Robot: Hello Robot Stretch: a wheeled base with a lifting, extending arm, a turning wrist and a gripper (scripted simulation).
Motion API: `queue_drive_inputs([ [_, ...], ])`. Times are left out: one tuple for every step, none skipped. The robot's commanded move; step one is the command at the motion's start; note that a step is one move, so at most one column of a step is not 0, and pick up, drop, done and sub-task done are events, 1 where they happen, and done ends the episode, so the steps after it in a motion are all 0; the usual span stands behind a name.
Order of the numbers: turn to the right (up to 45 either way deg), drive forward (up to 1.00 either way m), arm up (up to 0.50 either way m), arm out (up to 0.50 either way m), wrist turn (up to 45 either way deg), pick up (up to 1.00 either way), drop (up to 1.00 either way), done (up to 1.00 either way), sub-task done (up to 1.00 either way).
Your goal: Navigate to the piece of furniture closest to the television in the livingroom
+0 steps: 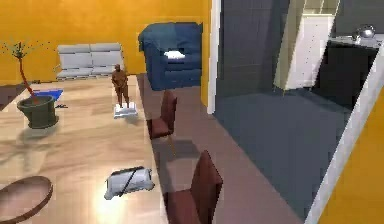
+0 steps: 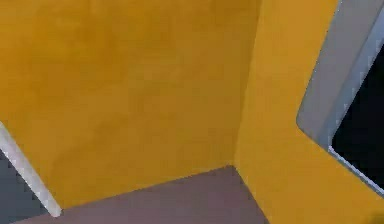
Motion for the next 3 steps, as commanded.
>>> queue_drive_inputs([
  [-45.0,0.0,0.0,0.0,0.0,0.0,0.0,0.0,0.0],
  [-45.0,0.0,0.0,0.0,0.0,0.0,0.0,0.0,0.0],
  [-42.0,0.0,0.0,0.0,0.0,0.0,0.0,0.0,0.0],
])
